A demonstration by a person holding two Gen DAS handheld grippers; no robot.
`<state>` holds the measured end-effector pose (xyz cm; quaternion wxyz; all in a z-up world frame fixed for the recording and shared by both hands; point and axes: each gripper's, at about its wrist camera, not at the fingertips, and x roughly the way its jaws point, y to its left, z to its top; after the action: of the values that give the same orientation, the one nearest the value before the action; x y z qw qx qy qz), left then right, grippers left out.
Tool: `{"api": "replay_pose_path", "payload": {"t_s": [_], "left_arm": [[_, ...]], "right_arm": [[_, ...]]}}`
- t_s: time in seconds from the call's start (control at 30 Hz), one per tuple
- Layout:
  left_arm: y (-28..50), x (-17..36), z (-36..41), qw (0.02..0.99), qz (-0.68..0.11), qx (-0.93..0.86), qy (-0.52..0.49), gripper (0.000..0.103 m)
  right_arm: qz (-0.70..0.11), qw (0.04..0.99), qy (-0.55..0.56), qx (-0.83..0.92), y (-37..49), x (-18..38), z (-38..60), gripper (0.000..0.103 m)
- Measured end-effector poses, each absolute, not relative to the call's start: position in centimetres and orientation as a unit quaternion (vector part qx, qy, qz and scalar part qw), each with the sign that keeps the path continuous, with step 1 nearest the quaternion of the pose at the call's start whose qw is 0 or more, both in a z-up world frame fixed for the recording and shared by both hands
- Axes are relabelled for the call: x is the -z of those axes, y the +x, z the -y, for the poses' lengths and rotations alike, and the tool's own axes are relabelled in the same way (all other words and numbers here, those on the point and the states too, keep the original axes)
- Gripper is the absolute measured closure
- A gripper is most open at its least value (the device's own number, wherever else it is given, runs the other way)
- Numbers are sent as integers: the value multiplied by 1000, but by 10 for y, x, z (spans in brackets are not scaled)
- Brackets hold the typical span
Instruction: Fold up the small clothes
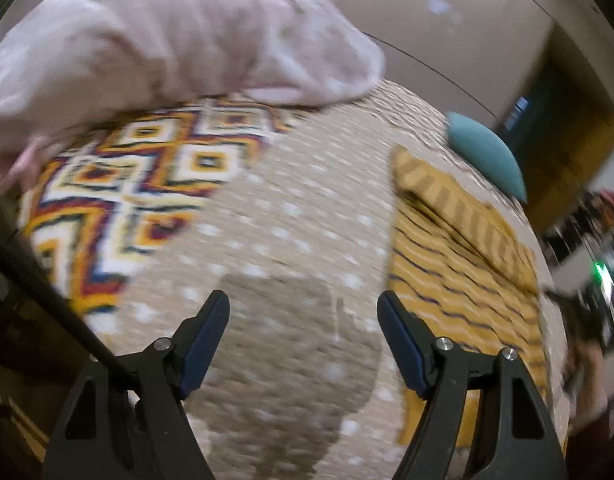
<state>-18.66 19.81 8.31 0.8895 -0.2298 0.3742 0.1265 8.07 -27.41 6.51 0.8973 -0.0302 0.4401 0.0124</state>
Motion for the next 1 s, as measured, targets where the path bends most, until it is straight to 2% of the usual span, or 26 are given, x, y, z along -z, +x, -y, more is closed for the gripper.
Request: {"api": "replay_pose_path", "payload": {"t_s": [0.27, 0.5, 0.57, 0.7, 0.83, 0.9, 0.97, 1.0], "left_arm": [[-197, -80, -209, 884, -371, -152, -240, 28], [-157, -80, -136, 901, -390, -89, -170, 28], [-141, -78, -109, 900, -402, -68, -152, 28], [-129, -79, -77, 902, -408, -47, -136, 28], [-124, -79, -60, 904, -412, -61, -102, 28], [-123, -76, -62, 902, -416, -71, -94, 28], [-124, -75, -71, 899, -420, -80, -95, 28], [-124, -76, -80, 898, -419, -89, -99, 28]], "right_arm": [[-442, 895, 18, 59, 13, -42, 357, 51], [-427, 899, 69, 75, -29, -21, 378, 48], [-422, 902, 63, 73, -31, -20, 374, 42], [-424, 902, 51, 68, -21, -20, 368, 39], [-429, 899, 64, 51, -3, -21, 356, 26], [-432, 898, 66, 45, 5, -20, 347, 17], [-452, 890, 40, 47, 16, -11, 333, 0], [-465, 884, 17, 54, 21, -4, 326, 0]]}}
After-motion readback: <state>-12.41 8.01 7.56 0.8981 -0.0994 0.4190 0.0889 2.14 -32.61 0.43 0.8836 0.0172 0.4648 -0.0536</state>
